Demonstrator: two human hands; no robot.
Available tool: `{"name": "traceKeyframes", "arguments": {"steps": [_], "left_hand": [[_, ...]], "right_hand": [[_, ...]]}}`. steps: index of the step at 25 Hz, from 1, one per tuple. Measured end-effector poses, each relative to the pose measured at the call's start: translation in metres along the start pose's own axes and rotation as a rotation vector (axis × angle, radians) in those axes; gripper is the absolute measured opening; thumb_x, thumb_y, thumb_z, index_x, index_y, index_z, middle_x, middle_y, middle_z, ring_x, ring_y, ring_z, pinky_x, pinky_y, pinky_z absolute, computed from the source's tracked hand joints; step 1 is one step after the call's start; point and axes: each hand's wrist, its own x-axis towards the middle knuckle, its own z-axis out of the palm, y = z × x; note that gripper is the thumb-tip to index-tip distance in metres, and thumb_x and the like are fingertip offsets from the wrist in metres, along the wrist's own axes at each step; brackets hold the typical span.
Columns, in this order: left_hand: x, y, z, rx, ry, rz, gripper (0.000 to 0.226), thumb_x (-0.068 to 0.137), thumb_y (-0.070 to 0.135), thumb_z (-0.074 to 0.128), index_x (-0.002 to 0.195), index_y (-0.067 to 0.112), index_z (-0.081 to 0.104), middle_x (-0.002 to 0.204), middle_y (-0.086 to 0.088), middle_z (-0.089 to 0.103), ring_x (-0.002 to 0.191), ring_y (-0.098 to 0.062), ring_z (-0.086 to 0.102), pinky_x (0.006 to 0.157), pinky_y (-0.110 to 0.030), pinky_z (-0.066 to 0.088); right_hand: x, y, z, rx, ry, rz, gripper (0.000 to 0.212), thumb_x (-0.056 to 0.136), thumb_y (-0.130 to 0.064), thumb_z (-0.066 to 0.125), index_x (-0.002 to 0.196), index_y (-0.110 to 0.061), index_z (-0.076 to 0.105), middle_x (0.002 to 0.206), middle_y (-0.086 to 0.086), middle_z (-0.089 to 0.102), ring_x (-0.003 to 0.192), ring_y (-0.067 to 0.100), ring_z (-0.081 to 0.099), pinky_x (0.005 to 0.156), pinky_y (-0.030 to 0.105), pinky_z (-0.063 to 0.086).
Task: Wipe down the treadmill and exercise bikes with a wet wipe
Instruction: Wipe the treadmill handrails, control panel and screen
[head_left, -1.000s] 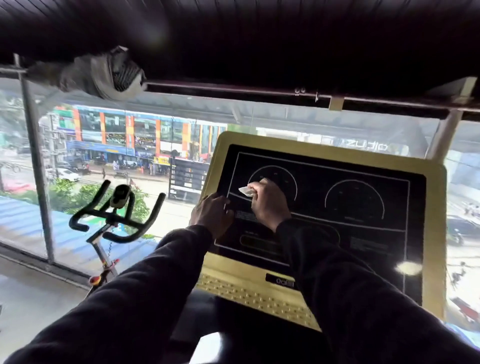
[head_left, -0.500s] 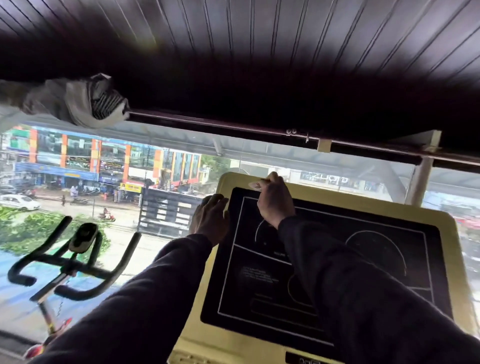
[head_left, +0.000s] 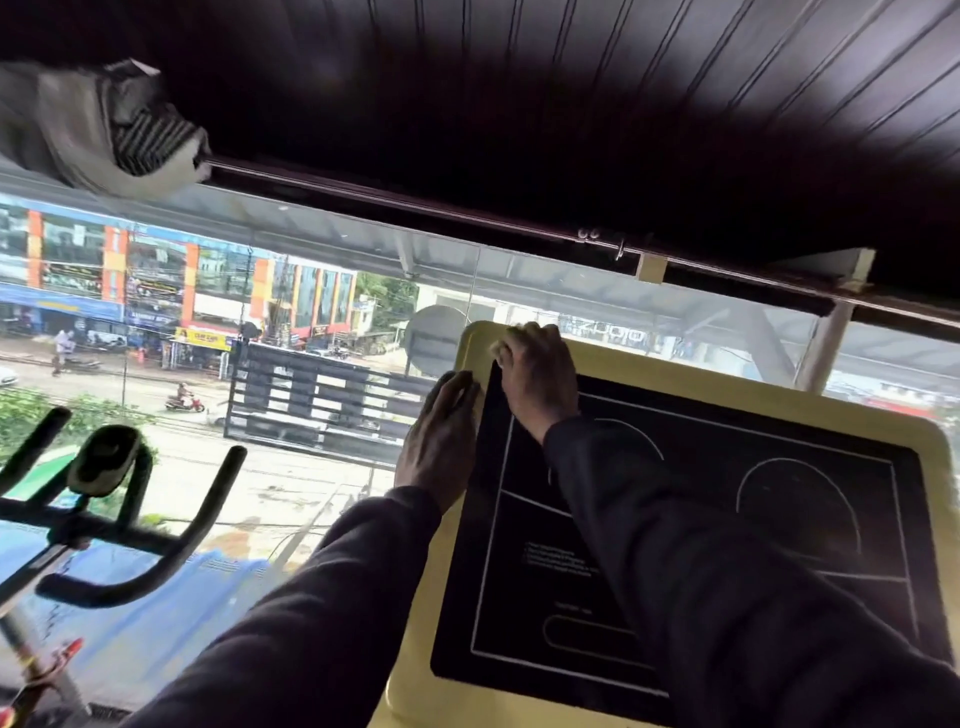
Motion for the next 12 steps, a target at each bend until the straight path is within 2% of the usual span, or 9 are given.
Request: {"name": "traceKeyframes", "arguments": {"steps": [2, 3, 5, 7, 8, 11, 12], "left_hand": [[-0.002, 0.001, 0.000, -0.049, 0.012, -0.065, 0.037, 0.098, 0.006, 0.051, 0.135, 0.012, 0.056, 0.144, -0.004, 0.049, 0.131, -0.020, 0.048, 0.099, -0.027, 0.045], [-0.003, 0.002, 0.002, -0.043, 0.044, -0.043, 0.039, 0.093, -0.002, 0.055, 0.130, 0.008, 0.061, 0.139, -0.010, 0.055, 0.126, -0.025, 0.055, 0.095, -0.031, 0.050], [-0.006, -0.001, 0.008, -0.046, 0.135, 0.004, 0.043, 0.080, -0.018, 0.062, 0.119, -0.001, 0.068, 0.127, -0.020, 0.064, 0.115, -0.034, 0.063, 0.087, -0.040, 0.057], [-0.005, -0.007, 0.011, -0.059, 0.147, 0.018, 0.045, 0.075, -0.022, 0.066, 0.116, -0.003, 0.069, 0.124, -0.022, 0.065, 0.113, -0.037, 0.064, 0.087, -0.043, 0.057], [-0.004, -0.007, 0.010, -0.075, 0.138, 0.007, 0.045, 0.077, -0.020, 0.066, 0.118, -0.002, 0.068, 0.126, -0.021, 0.064, 0.115, -0.036, 0.063, 0.090, -0.042, 0.055], [-0.004, -0.004, 0.008, -0.118, 0.071, -0.062, 0.042, 0.092, -0.007, 0.057, 0.132, 0.004, 0.060, 0.138, -0.014, 0.056, 0.126, -0.028, 0.055, 0.100, -0.037, 0.051], [-0.005, -0.005, 0.008, -0.106, 0.084, -0.053, 0.043, 0.090, -0.009, 0.057, 0.131, 0.003, 0.060, 0.138, -0.015, 0.057, 0.125, -0.029, 0.056, 0.099, -0.039, 0.052]], "right_hand": [[-0.006, -0.009, 0.008, 0.036, -0.054, -0.139, 0.002, 0.084, -0.007, 0.066, 0.083, -0.009, 0.066, 0.088, 0.007, 0.061, 0.085, 0.027, 0.054, 0.072, 0.032, 0.044], [-0.005, -0.006, 0.009, 0.043, -0.071, -0.200, 0.002, 0.084, -0.007, 0.066, 0.084, -0.009, 0.067, 0.091, 0.007, 0.060, 0.086, 0.026, 0.054, 0.071, 0.030, 0.043], [0.009, 0.006, 0.003, 0.057, -0.062, -0.110, 0.005, 0.088, -0.007, 0.063, 0.086, -0.008, 0.068, 0.093, 0.006, 0.060, 0.087, 0.026, 0.056, 0.071, 0.028, 0.045], [0.015, 0.009, -0.001, 0.046, -0.005, 0.031, 0.009, 0.089, -0.004, 0.061, 0.091, -0.007, 0.069, 0.097, 0.006, 0.061, 0.093, 0.026, 0.056, 0.075, 0.027, 0.042], [0.010, 0.003, 0.001, 0.036, -0.007, -0.006, 0.011, 0.088, -0.002, 0.062, 0.093, -0.007, 0.070, 0.100, 0.007, 0.063, 0.095, 0.027, 0.055, 0.077, 0.027, 0.041], [-0.009, -0.008, 0.011, 0.018, -0.110, -0.333, 0.025, 0.084, -0.001, 0.067, 0.107, -0.009, 0.071, 0.110, 0.004, 0.063, 0.100, 0.027, 0.054, 0.084, 0.032, 0.048], [-0.005, -0.005, 0.011, 0.011, -0.130, -0.322, 0.031, 0.084, 0.001, 0.065, 0.112, -0.010, 0.070, 0.114, 0.003, 0.062, 0.103, 0.026, 0.053, 0.086, 0.033, 0.050]]}}
